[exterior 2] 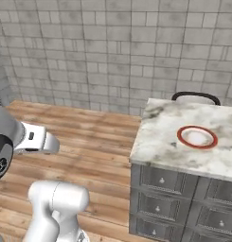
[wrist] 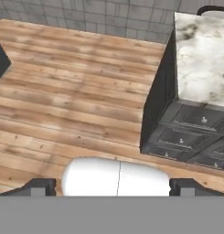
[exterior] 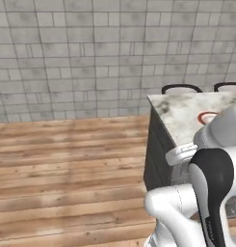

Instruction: Move the bowls from the cabinet to the plates on the dining table.

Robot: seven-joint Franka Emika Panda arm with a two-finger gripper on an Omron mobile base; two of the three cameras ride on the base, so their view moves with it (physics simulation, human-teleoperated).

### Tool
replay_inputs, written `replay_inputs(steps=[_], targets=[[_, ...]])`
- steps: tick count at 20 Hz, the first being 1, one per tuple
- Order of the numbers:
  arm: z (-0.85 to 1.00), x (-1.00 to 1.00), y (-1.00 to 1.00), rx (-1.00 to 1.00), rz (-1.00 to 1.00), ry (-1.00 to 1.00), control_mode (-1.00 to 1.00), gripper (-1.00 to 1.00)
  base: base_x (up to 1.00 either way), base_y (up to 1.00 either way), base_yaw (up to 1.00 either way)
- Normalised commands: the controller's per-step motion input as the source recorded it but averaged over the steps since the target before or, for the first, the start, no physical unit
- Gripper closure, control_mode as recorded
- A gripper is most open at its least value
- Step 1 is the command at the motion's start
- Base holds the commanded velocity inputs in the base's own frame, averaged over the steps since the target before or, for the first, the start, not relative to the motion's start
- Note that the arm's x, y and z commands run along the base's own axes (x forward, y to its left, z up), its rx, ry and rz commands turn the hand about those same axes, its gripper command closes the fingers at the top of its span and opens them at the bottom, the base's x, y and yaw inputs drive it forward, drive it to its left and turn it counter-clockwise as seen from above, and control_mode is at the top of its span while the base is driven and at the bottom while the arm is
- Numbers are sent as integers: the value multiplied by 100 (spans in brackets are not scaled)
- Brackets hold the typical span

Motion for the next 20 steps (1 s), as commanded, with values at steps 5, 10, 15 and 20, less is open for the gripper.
replay_inputs(steps=[5,10,15,20], targets=[[0,0,0,0,0,0,100,-100,0,67,49],[0,0,0,0,0,0,100,-100,0,41,47],[0,0,0,0,0,0,100,-100,0,23,43],[0,0,0,0,0,0,100,-100,1,30,47]])
